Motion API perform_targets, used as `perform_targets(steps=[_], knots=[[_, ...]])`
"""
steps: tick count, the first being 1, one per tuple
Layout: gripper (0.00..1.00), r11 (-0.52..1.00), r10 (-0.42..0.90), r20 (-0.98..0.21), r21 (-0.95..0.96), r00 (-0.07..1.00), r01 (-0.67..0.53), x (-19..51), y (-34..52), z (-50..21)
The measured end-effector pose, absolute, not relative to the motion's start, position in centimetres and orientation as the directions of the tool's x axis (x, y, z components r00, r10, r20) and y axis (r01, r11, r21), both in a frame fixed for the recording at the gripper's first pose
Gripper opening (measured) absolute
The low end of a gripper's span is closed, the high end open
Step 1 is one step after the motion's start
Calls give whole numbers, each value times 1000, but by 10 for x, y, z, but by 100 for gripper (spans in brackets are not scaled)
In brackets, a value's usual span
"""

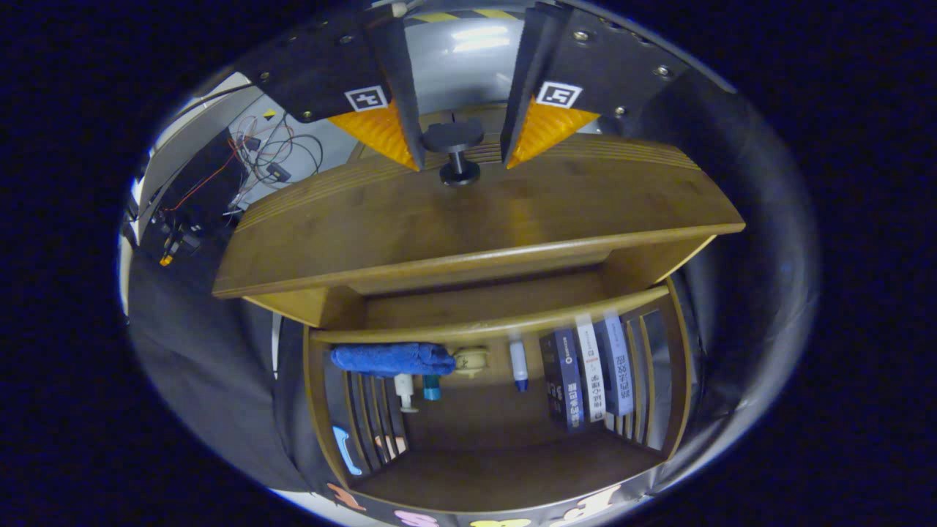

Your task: Pull open the drawer, take out the items inside it, and place them on the countertop above the cabinet.

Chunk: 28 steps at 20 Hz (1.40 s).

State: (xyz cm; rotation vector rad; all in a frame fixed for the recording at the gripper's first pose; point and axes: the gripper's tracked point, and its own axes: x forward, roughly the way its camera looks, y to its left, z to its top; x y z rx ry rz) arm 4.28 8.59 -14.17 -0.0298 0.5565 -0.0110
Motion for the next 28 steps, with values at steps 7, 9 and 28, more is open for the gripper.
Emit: perform_targets(steps=[7,9,28], knots=[[60,996,-10,-306,-86,952,-17,84,123,-19],[63,996,-35,-405,-90,914,-2,105,129,-27],[65,997,-67,-888,-73,455,5,168,114,-174]])
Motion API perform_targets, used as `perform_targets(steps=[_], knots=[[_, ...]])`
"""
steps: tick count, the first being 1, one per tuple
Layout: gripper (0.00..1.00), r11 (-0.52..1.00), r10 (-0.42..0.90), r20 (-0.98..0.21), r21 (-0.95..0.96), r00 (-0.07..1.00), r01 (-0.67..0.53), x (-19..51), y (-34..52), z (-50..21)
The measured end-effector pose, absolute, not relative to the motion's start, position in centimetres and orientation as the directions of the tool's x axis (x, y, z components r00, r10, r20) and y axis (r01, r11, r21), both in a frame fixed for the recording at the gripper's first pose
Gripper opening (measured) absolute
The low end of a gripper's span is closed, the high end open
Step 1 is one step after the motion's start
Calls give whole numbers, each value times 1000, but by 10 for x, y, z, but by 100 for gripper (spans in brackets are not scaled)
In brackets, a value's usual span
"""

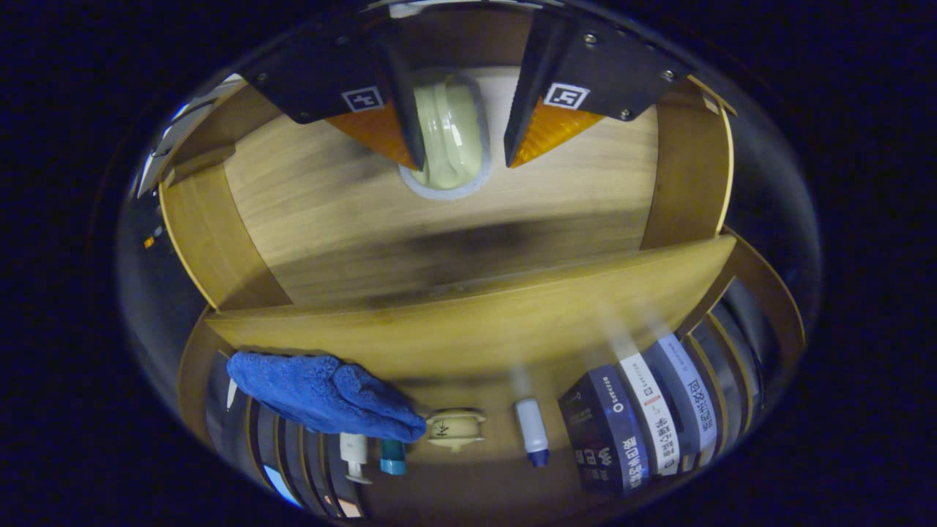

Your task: Pull open the drawer, take out the items inside it, and place them on the countertop above the cabinet.

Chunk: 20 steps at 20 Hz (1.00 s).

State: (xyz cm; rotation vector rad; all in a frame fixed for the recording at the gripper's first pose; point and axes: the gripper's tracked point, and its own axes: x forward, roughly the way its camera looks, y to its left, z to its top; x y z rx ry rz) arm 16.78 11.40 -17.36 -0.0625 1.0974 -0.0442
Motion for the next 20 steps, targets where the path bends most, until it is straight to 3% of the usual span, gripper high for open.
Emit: perform_targets(steps=[3,5,7,14,20], knots=[[27,994,-93,-891,-108,444,-10,172,109,-188],[26,994,-102,-878,-109,468,11,182,107,-186],[16,989,-125,-865,-146,487,-4,175,107,-175],[16,978,-194,-788,-205,585,48,170,102,-113],[16,975,-191,-653,-212,733,65,190,115,-32]])
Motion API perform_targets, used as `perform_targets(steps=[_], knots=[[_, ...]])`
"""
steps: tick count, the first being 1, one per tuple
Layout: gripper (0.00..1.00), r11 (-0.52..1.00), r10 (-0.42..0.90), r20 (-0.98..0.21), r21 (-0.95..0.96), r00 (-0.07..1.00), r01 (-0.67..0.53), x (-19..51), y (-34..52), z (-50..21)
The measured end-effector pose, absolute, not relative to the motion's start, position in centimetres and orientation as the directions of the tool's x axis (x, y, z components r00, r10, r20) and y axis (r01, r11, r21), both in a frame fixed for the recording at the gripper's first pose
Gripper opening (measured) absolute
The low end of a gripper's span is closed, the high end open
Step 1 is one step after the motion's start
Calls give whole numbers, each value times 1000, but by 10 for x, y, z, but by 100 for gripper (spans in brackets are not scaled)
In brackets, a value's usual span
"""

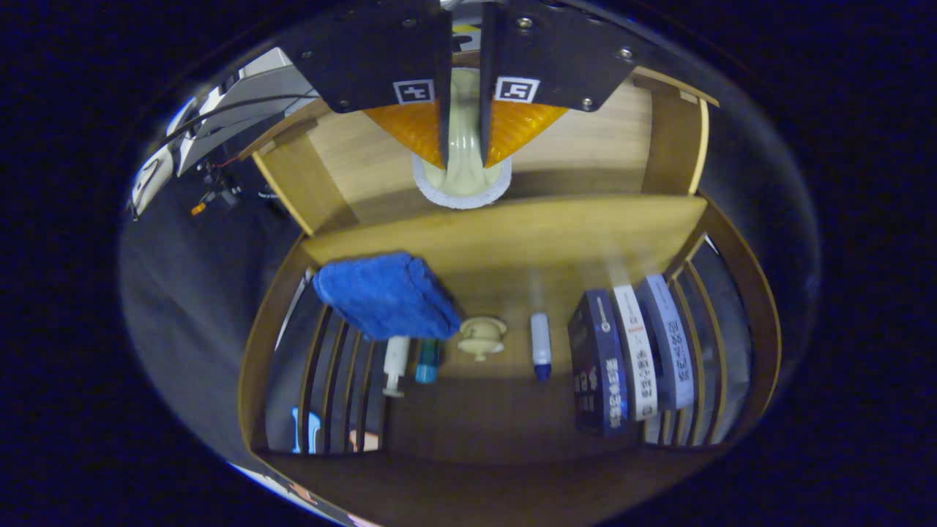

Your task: Pull open the drawer, take out the items inside it, and place them on the countertop above the cabinet.

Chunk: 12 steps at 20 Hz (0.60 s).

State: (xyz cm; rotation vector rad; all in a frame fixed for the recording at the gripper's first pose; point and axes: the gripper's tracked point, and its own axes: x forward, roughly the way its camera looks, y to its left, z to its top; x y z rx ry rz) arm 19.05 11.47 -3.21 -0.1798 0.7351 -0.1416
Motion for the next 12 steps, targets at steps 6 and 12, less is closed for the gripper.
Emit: perform_targets(steps=[6,12], knots=[[16,986,-91,-621,-164,779,-16,240,148,-30],[16,990,-59,-651,-138,757,-42,286,157,-61]])
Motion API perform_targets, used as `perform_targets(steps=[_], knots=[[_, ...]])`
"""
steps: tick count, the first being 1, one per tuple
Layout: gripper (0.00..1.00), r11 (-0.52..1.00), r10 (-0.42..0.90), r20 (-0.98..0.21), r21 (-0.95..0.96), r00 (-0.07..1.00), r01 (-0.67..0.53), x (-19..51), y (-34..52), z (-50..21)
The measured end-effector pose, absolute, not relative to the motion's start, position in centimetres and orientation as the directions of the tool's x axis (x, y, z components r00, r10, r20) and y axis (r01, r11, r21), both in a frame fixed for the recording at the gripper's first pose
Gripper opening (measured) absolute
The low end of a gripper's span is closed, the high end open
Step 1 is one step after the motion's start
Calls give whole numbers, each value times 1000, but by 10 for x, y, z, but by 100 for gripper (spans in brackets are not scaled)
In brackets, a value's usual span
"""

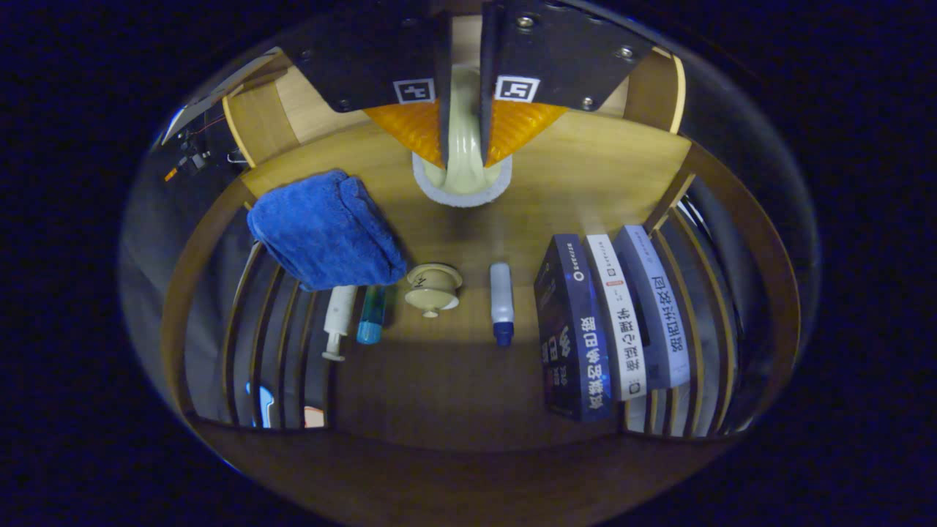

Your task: Pull open the drawer, take out the items inside it, and place them on the countertop above the cabinet.

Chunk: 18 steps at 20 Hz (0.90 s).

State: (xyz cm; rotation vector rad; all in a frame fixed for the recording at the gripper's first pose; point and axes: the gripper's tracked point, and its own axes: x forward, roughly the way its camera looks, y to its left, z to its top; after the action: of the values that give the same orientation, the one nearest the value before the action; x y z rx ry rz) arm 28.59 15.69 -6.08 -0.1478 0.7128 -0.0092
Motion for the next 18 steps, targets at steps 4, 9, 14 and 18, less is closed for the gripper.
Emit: perform_targets(steps=[4,9,14,18], knots=[[16,991,-52,-658,-127,751,-43,300,154,-70],[16,994,-38,-665,-101,746,-39,320,153,-78],[16,998,19,-667,-29,745,-51,347,154,-83],[16,998,56,-656,8,753,-67,360,155,-85]])
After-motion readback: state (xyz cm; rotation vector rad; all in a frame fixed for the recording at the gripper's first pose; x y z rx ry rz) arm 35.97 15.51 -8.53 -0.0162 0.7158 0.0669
